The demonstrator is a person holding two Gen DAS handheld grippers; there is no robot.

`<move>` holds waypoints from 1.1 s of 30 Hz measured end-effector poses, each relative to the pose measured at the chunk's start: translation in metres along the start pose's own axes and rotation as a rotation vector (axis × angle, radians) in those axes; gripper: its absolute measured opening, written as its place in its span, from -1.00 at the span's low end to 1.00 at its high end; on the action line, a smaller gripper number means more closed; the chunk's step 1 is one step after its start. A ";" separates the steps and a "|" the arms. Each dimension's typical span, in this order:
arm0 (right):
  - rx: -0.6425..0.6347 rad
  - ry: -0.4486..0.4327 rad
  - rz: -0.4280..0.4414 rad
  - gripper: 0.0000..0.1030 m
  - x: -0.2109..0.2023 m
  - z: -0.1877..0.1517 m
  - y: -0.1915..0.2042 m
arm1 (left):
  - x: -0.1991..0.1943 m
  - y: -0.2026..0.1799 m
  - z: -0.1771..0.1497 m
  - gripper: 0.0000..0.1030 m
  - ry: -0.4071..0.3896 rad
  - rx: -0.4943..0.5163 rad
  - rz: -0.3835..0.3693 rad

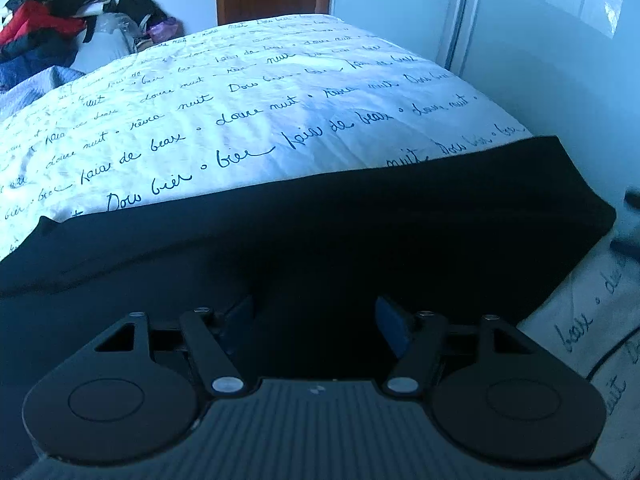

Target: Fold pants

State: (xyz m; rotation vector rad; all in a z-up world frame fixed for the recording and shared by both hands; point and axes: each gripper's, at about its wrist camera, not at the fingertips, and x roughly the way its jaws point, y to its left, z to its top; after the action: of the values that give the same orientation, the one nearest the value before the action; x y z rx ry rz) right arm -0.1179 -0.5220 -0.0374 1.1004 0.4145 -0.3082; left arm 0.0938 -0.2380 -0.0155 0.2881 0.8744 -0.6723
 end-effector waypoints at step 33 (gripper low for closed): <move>0.116 -0.069 -0.011 -0.16 0.077 0.064 -0.029 | 0.004 0.000 0.007 0.42 -0.016 -0.058 0.032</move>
State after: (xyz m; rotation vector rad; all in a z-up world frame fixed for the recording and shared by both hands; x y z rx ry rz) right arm -0.0515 -0.5954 -0.0714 1.1978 0.3442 -0.3826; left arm 0.1005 -0.2434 -0.0144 0.2442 0.8710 -0.6182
